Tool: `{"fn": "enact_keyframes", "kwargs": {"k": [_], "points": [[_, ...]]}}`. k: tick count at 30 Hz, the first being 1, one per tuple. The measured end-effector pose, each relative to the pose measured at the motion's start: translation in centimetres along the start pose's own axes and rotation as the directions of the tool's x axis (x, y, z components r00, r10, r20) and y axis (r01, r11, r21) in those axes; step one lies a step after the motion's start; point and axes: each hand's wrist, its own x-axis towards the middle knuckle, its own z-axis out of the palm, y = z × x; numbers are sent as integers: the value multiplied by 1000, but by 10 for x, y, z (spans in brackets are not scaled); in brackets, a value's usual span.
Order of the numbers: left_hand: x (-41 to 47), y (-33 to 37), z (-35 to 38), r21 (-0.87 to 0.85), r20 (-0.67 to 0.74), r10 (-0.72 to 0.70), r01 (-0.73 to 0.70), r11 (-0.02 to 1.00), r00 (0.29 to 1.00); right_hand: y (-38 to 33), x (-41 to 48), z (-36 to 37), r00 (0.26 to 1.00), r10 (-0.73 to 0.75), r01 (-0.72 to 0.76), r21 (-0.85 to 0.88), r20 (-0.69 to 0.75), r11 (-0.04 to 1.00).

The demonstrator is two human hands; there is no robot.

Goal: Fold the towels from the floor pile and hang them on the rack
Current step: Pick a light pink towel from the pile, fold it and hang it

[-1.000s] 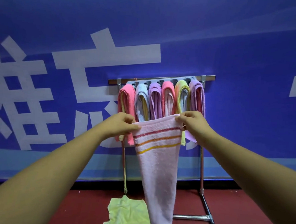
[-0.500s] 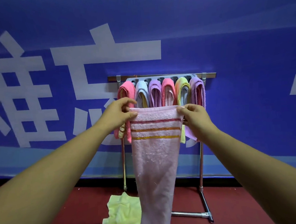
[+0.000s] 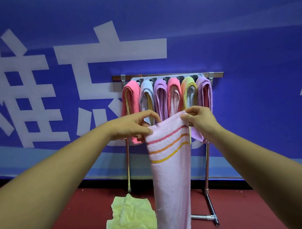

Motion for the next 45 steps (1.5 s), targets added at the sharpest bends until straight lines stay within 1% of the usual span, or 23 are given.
{"fn": "enact_keyframes", "kwargs": {"k": [3,6,9,10,12,14,17,19,20,22,23,25,27,29,34,37,42,44,45], "points": [[0,10,5,147,68,-4,-6,989,998,2,-3,3,1000,-13,14,-57,19,998],[1,18,9,255,125,-15,-18,967,992,4,-3,6,999,-36,37,-102,12,994],[4,24,16,490,135,-17,-52,870,991,7,0,6,1000,-24,22,-108,-20,994],[5,26,17,561,112,11,-72,825,994,7,0,6,1000,-21,19,-108,-20,994],[6,29,18,662,54,110,-118,740,993,9,0,6,1000,-10,9,-113,-7,994],[6,30,18,692,27,185,-152,706,982,9,0,8,1000,7,-5,-136,11,991],[7,30,19,698,36,271,-218,682,962,6,-1,9,998,22,-13,-140,64,990],[7,34,20,652,73,320,-288,701,945,3,-2,11,994,20,-3,-158,106,987],[6,36,21,619,95,319,-307,723,943,0,-3,11,992,19,1,-167,121,986],[6,39,22,556,89,263,-267,787,961,-4,-4,13,991,27,-9,-141,129,990],[6,39,22,562,52,245,-231,794,968,-6,-5,14,991,39,-26,-103,129,994],[8,37,19,589,-68,225,-143,795,972,-8,-7,13,986,68,-66,-21,152,998],[8,33,16,578,-188,204,-60,814,961,-12,-11,16,974,94,-101,23,207,995],[9,28,16,570,-260,194,-12,822,946,-15,-16,21,962,101,-117,50,252,992],[10,24,19,541,-365,177,54,839,914,-30,-25,34,947,69,-129,172,315,977],[11,25,17,487,-427,162,75,870,889,-37,-29,38,936,44,-133,236,351,963],[9,26,16,422,-484,148,83,903,862,-40,-32,42,927,41,-156,283,372,946],[8,26,16,399,-500,139,85,913,855,-38,-31,42,921,7,-125,276,390,953],[8,27,16,396,-501,137,85,914,854,-37,-31,40,921,-20,-80,237,390,968]]}}
